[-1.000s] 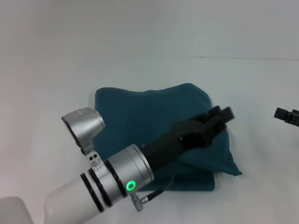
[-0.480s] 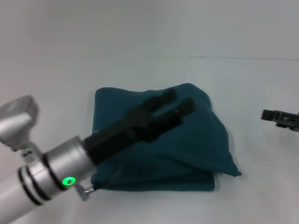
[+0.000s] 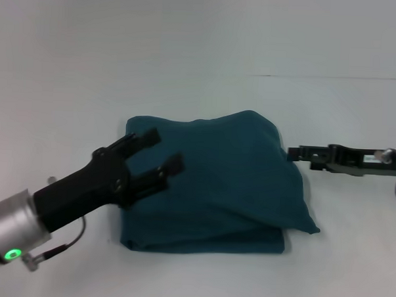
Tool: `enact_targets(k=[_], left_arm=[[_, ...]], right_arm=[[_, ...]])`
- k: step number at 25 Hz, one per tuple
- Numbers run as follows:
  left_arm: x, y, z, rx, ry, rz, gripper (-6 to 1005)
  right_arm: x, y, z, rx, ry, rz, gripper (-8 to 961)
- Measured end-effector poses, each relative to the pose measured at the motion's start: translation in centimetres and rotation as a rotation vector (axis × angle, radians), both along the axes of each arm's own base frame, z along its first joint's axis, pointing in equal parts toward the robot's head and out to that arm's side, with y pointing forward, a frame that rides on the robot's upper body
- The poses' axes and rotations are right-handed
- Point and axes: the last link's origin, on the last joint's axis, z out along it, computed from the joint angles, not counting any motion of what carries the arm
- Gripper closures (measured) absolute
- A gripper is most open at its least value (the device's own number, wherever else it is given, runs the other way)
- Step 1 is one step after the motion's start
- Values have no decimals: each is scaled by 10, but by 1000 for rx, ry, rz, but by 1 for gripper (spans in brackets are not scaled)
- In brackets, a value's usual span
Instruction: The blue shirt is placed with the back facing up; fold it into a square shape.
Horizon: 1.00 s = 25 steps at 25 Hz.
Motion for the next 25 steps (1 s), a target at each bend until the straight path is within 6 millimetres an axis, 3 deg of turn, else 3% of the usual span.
enact_targets(k=[7, 13, 25], left_arm=[[-10, -11, 6, -4, 84, -53, 122], [-10, -13, 2, -31, 122, -78, 122], [-10, -12, 2, -46, 147, -95, 122]], right_arm=[[-2, 3, -9, 14, -15, -15, 103], [2, 3, -16, 22, -19, -46, 98], [-7, 4, -35, 30, -9, -55, 198]])
